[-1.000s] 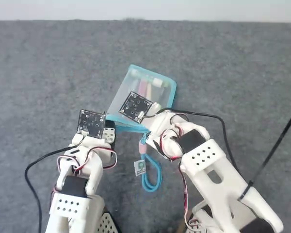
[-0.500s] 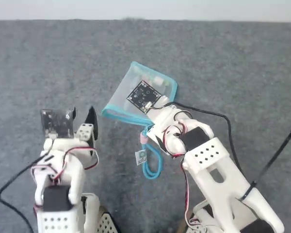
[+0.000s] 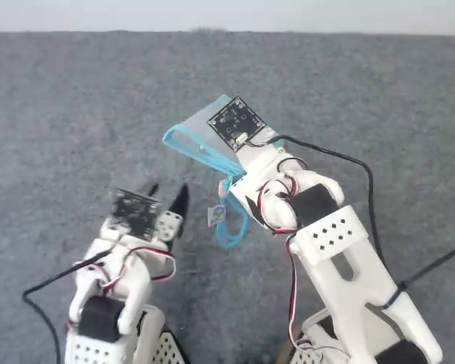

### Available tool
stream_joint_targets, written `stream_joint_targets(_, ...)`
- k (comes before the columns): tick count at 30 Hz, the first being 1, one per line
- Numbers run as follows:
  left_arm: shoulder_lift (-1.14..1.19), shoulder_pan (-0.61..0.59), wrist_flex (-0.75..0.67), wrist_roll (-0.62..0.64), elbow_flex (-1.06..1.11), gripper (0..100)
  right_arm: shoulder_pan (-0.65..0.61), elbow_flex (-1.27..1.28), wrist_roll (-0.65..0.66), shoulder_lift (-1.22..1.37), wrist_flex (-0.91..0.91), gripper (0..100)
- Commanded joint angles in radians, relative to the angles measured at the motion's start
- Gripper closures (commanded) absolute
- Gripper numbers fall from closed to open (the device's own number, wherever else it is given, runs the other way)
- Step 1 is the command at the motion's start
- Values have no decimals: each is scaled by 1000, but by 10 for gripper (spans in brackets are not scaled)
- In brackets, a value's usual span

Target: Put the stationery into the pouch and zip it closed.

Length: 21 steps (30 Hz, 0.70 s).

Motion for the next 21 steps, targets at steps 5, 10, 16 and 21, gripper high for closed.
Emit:
stream_joint_targets(5,-6,141,-40,-28,42,772,-82,-66,-23,1,42,992)
stream_joint_targets(10,-6,153,-40,-28,58,750,-87,-66,-23,-8,53,992)
stream_joint_targets(16,-6,149,-29,-52,48,750,-79,-64,-18,4,65,992)
stream_joint_targets(21,-6,146,21,-58,-5,747,-51,-57,-17,2,54,992)
